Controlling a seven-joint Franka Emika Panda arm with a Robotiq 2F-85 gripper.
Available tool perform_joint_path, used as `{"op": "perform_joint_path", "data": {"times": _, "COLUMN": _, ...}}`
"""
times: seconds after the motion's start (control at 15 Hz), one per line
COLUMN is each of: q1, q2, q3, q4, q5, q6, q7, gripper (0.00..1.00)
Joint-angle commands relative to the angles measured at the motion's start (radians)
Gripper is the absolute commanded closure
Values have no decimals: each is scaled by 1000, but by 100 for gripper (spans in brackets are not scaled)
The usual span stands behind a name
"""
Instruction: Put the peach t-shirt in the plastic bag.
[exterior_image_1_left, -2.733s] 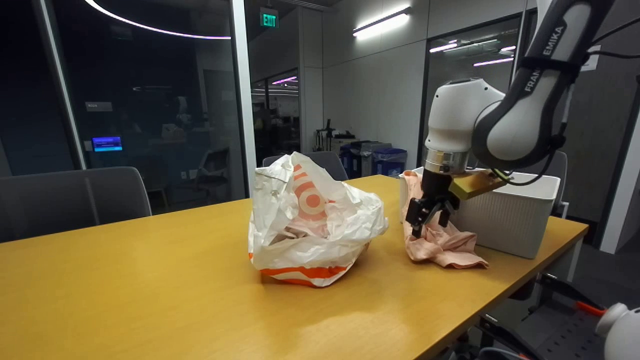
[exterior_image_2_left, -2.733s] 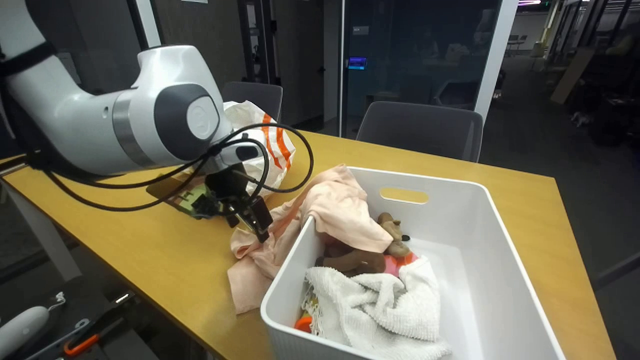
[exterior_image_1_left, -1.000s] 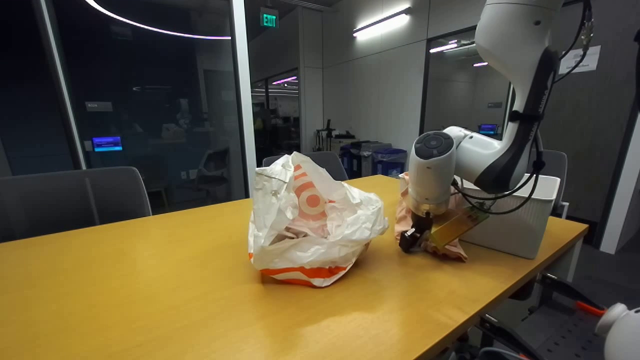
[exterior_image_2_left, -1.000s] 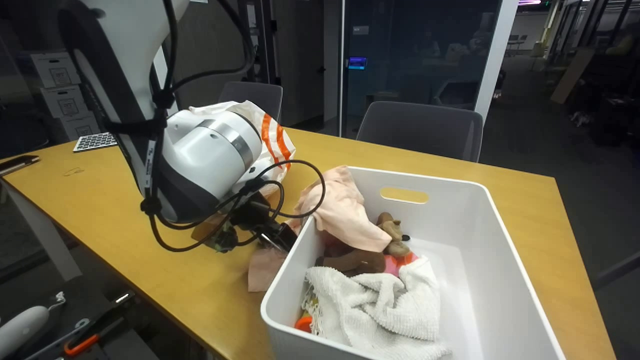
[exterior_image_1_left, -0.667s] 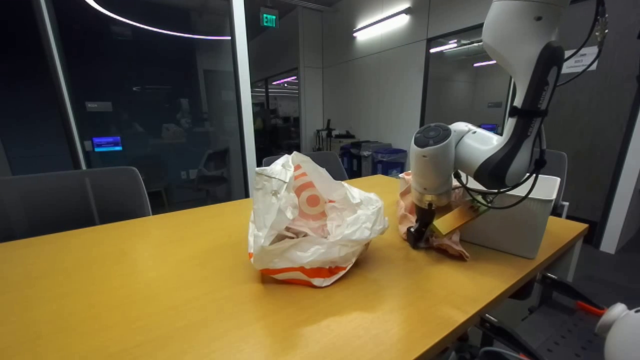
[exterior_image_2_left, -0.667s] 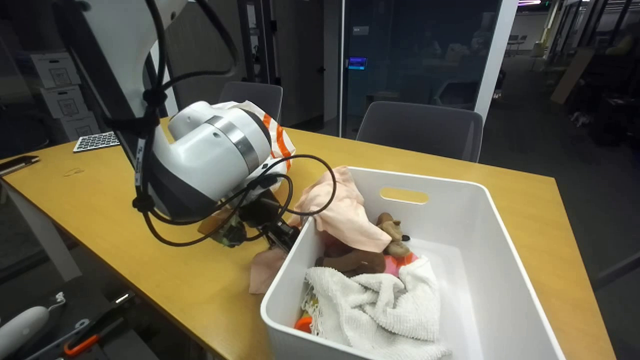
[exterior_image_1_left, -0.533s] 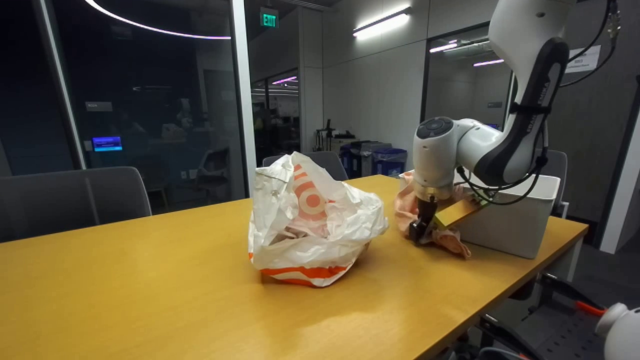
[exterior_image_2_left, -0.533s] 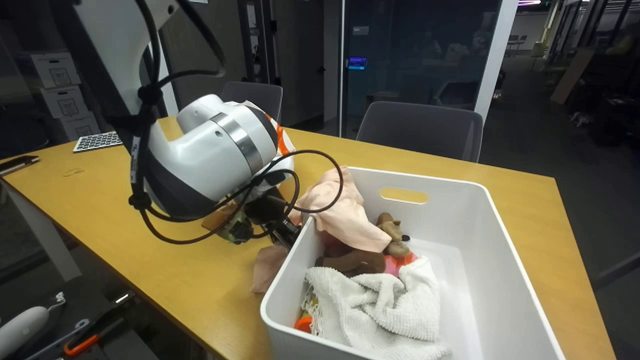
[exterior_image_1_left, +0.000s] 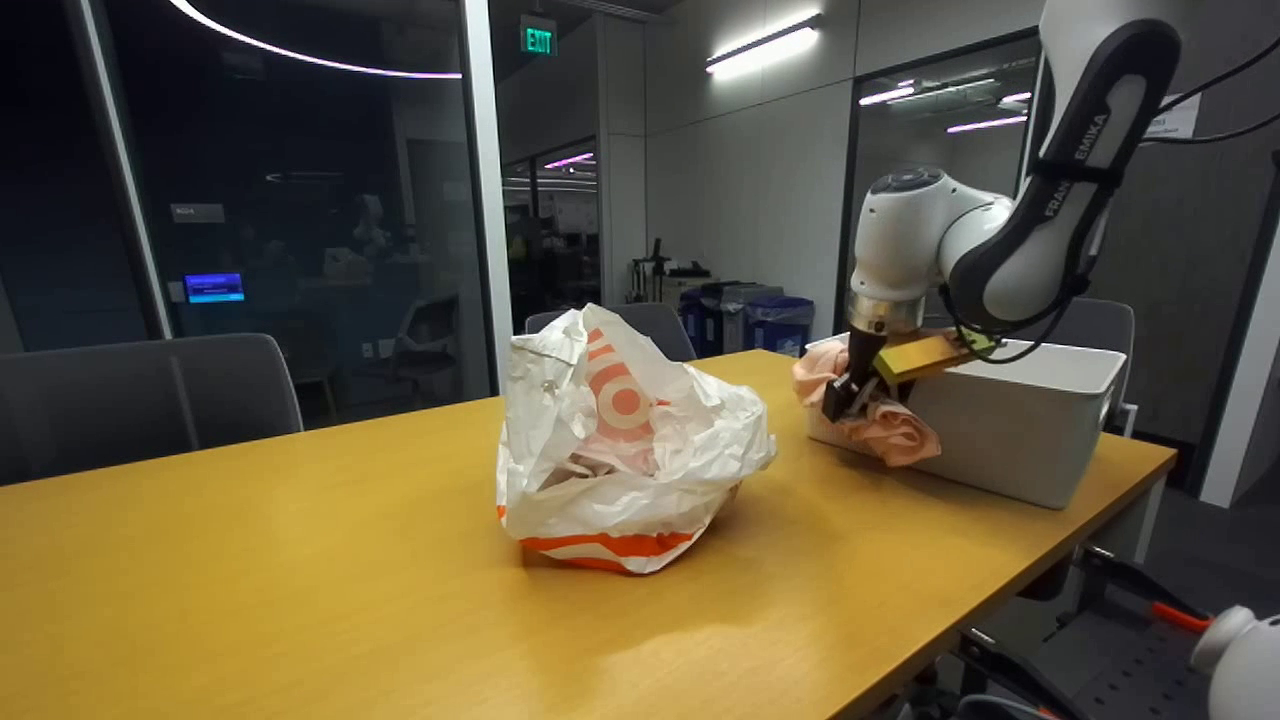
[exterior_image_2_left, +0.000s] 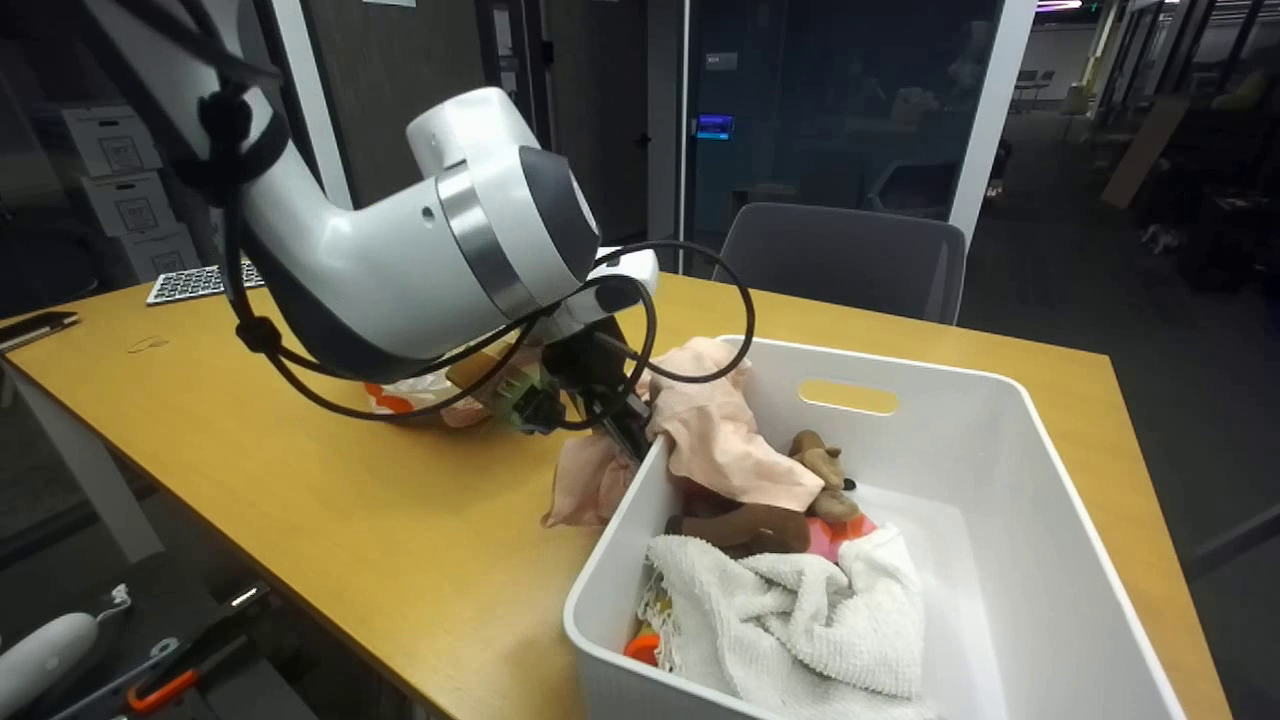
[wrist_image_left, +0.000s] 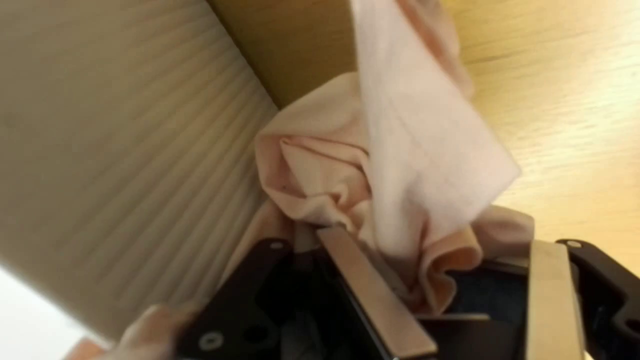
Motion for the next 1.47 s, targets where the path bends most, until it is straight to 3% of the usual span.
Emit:
{"op": "perform_joint_path", "data": {"times": 0.0, "q1": -107, "q2": -83, "q3": 57, "q4": -57, "q5": 282, "q6": 85, "q7": -274, "gripper": 97}}
{"op": "perform_joint_path", "data": {"times": 0.47, "q1": -238, "q2": -175, "q3": 249, "q4": -107, "q5": 892, "q6": 204, "q7": -767, "gripper": 97}}
{"op": "perform_joint_path", "data": {"times": 0.87, "q1": -205, "q2": -222, "q3": 374, "q4": -6, "q5": 1406, "q6": 233, "q7": -1127, "gripper": 97}}
{"op": "perform_joint_path", "data": {"times": 1.0, "q1": -188, "q2": -286, "q3": 353, "q4": 21, "q5": 1528, "q6": 218, "q7": -1214, "gripper": 98}}
{"op": "perform_joint_path", "data": {"times": 1.2, "q1": -182, "q2": -404, "q3": 276, "q4": 46, "q5": 1583, "q6": 134, "q7": -1313, "gripper": 97}}
{"op": "perform_joint_path", "data": {"times": 1.4, "q1": -141, "q2": -532, "q3": 153, "q4": 85, "q5": 1617, "q6": -65, "q7": -1462, "gripper": 97}}
